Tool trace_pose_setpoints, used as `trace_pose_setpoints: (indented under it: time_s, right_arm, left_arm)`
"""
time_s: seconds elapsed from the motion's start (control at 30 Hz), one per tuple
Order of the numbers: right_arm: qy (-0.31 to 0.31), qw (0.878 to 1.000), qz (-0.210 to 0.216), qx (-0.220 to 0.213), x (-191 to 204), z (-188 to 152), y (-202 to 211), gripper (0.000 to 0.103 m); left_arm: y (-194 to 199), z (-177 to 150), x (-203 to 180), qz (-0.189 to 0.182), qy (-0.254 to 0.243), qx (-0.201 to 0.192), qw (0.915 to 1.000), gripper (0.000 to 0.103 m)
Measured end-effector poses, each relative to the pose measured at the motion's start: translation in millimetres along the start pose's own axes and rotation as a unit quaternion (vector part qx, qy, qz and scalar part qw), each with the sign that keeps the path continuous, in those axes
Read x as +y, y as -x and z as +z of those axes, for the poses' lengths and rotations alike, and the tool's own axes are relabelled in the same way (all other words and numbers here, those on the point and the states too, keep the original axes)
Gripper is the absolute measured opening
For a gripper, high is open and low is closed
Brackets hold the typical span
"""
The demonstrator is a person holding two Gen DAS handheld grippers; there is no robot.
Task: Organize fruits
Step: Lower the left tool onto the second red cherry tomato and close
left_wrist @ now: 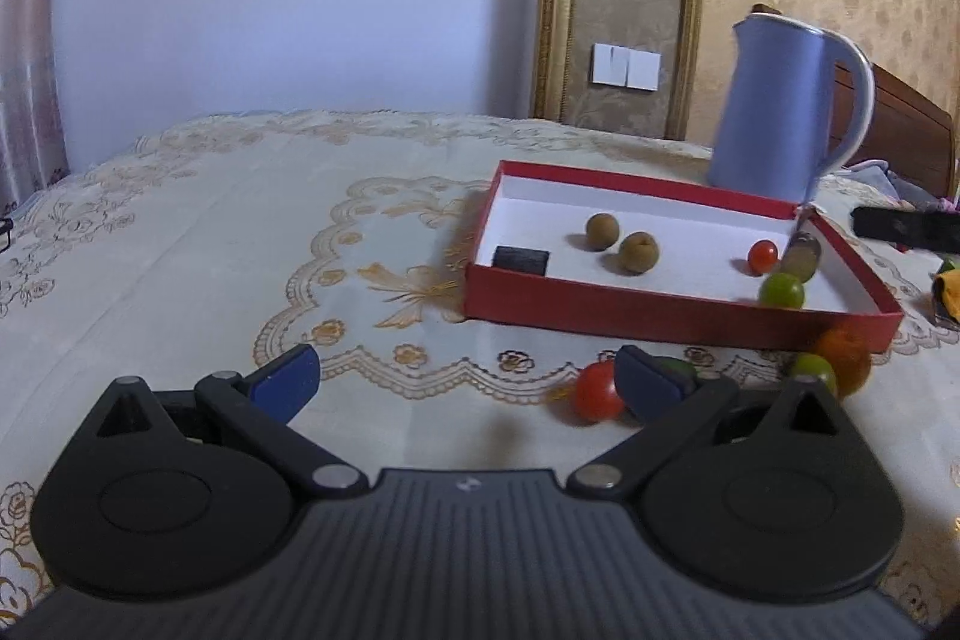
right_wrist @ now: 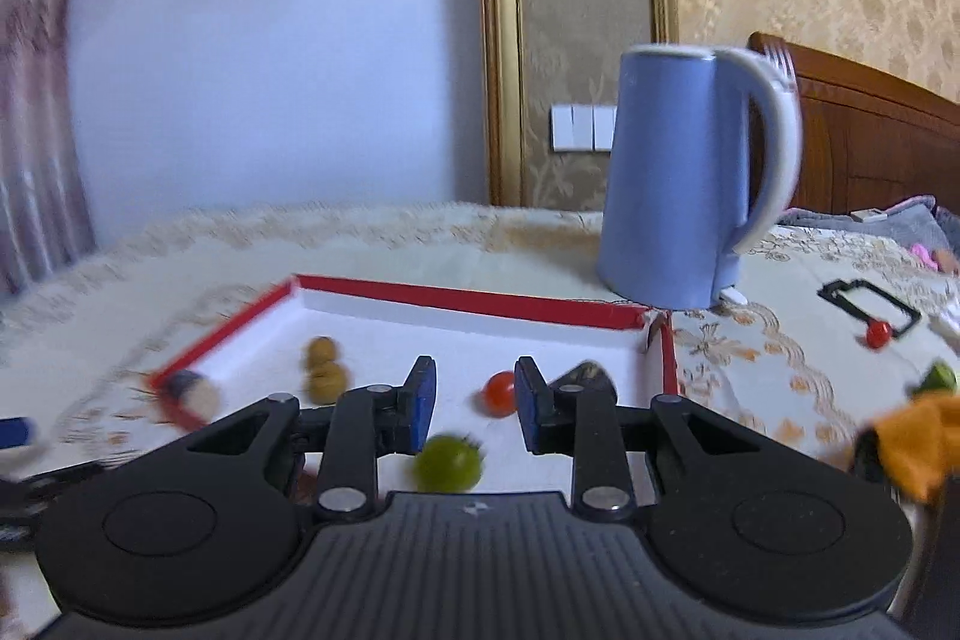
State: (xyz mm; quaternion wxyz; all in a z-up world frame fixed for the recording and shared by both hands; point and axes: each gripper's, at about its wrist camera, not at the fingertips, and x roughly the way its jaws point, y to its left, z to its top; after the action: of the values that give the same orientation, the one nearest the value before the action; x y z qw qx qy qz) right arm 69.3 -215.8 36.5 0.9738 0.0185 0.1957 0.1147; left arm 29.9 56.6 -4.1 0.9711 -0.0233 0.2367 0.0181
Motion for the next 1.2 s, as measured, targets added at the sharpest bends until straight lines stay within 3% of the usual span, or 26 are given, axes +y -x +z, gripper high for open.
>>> trace_pose_setpoints:
  time_s: [0.1,0.2,0.27,0.33,0.5,0.63,0.77,0.87,1.03,1.2]
  right_arm:
    - [-0.01,1.0,-0.008,-0.023,2.2,-18.0,30.5,0.031]
    - [-0.043,0.997,-0.039,-0.045,-0.1,-37.0,46.8,0.055]
    - [-0.034,0.996,-0.061,-0.048,-0.2,-43.9,48.2,0.056]
    - [-0.028,0.996,-0.07,-0.044,-2.1,-46.6,45.6,0.057]
    - [-0.067,0.997,-0.037,-0.029,-12.4,-53.7,39.0,0.058]
    - [-0.059,0.997,-0.039,-0.044,-9.0,-56.0,44.8,0.071]
    - [-0.044,0.997,-0.046,-0.044,-3.6,-55.7,45.0,0.071]
    - [-0.042,0.997,-0.048,-0.042,-2.5,-55.1,44.4,0.071]
    - [-0.045,0.997,-0.048,-0.042,-4.4,-54.8,43.8,0.071]
    - [-0.044,0.997,-0.042,-0.039,-4.4,-54.8,43.0,0.071]
  left_arm:
    - [3.4,-0.3,-9.4,-0.035,-0.002,0.009,0.9993,0.103]
    - [9.3,-2.7,-28.3,-0.04,-0.049,0.001,0.998,0.103]
    - [11.3,-3.3,-35.6,-0.035,-0.073,-0.006,0.9967,0.103]
    - [12.3,-2.5,-38.9,-0.03,-0.088,-0.009,0.9956,0.094]
    - [8.4,-5.4,-34.2,-0.015,-0.1,0.006,0.9948,0.089]
    - [1.9,-7.5,-30.2,-0.011,-0.095,0.025,0.9951,0.084]
    - [-5.0,-3.2,-31.9,-0.005,-0.094,0.035,0.9949,0.082]
    - [-12.6,-1.6,-36.7,-0.014,-0.097,0.046,0.9941,0.074]
    - [-28.8,-2.9,-41.8,-0.041,-0.088,0.077,0.9922,0.042]
    - [-35.7,3.2,-39.9,-0.06,-0.067,0.087,0.9922,0.031]
